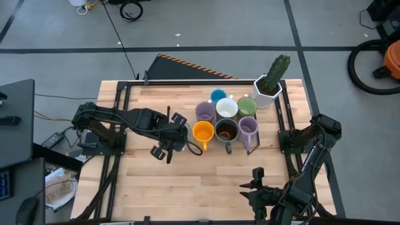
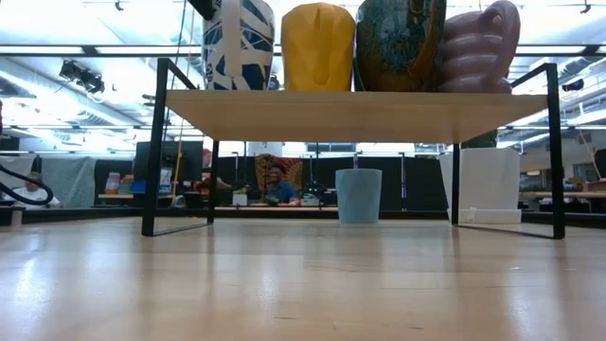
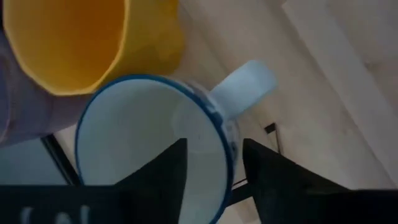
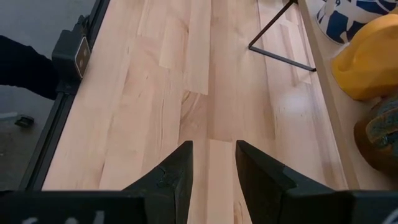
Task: Place coffee mugs
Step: Put the blue mug on the shelf
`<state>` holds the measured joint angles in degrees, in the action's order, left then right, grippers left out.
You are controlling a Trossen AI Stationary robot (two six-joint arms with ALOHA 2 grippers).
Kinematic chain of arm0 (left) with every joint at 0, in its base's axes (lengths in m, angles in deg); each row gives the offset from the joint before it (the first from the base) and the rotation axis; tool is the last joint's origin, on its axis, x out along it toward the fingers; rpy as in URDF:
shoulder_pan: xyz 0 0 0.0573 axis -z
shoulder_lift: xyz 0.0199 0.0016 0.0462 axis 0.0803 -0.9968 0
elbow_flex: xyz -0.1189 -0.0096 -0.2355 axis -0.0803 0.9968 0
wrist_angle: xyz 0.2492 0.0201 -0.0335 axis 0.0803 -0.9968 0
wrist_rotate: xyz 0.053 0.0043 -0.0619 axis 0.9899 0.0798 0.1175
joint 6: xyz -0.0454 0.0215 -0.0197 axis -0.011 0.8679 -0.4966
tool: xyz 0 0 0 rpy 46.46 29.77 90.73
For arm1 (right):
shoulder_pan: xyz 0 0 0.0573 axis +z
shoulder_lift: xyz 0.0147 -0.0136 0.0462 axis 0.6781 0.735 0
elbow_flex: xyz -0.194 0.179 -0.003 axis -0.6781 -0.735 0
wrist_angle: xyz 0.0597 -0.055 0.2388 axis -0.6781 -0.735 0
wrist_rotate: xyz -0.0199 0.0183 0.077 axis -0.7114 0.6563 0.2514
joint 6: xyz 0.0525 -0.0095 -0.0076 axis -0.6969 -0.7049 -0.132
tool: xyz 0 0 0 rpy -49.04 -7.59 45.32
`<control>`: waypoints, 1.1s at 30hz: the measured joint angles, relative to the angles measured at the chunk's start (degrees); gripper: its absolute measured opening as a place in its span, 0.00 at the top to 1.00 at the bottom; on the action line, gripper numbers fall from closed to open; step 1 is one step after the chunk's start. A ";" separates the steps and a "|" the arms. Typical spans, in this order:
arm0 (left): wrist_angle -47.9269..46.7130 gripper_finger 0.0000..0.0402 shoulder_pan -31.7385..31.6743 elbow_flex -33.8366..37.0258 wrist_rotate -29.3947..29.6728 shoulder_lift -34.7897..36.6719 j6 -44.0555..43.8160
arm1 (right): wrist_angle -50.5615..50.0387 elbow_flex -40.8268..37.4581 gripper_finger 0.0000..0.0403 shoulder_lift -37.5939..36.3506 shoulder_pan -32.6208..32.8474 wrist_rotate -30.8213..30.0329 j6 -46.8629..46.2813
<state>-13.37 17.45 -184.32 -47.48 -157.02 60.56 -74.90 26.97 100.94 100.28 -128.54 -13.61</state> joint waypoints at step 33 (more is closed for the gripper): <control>21.54 0.70 -36.34 -6.65 -22.66 1.78 -7.40 | -1.75 0.00 0.73 -5.37 0.02 -2.36 1.32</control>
<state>8.17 -18.89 -190.97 -70.13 -155.24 53.16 -76.65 26.97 95.57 100.30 -130.90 -12.29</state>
